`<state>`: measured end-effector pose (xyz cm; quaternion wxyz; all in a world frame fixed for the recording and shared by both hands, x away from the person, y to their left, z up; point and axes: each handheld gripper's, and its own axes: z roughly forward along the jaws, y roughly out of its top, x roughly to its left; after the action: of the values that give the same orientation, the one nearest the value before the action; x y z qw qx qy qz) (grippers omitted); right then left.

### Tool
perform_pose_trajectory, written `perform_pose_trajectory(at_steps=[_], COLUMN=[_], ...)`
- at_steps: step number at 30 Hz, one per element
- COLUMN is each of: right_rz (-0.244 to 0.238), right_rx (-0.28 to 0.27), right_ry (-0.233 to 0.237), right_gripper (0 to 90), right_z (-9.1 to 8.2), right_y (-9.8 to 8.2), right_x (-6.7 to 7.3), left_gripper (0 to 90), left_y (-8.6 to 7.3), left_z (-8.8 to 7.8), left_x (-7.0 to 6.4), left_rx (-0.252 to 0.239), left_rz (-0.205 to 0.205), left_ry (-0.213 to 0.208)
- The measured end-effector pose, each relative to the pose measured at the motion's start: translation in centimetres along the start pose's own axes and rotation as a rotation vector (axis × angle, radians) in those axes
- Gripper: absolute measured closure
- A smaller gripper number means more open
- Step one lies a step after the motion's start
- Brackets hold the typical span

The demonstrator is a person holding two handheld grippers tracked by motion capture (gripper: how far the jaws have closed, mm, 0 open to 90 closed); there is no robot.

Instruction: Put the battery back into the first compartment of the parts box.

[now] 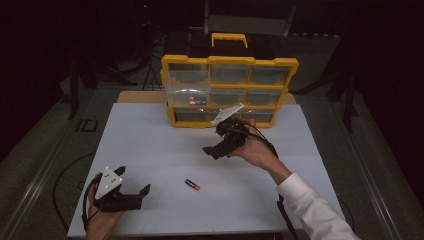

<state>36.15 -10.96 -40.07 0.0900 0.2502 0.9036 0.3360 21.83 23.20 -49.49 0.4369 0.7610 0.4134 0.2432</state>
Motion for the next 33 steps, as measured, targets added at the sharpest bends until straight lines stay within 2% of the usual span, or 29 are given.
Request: perform_pose_trajectory(at_steps=[13, 20, 24, 33], right_rz=[-0.017, -0.043, -0.036, -0.054], right_rx=[0.061, 0.096, 0.116, 0.161], right_ry=[0.026, 0.034, 0.046, 0.073], right_gripper=[11.6, 12.5, 13.1, 14.7], right_z=[2.7, 4.1, 4.8, 6.7], right_y=[-1.8, -2.4, -2.7, -3.4], right_x=[1.6, 2.5, 3.1, 4.2], left_gripper=[0.0, 0.0, 0.0, 0.0], left_y=[0.0, 0.0, 0.0, 0.0], left_z=[0.0, 0.0, 0.0, 0.0], left_x=[0.0, -0.1, -0.1, -0.1], left_rx=[-0.002, 0.000, 0.002, 0.004], left_rz=[0.003, 0.005, 0.007, 0.007], left_ry=[0.002, 0.004, 0.006, 0.006])
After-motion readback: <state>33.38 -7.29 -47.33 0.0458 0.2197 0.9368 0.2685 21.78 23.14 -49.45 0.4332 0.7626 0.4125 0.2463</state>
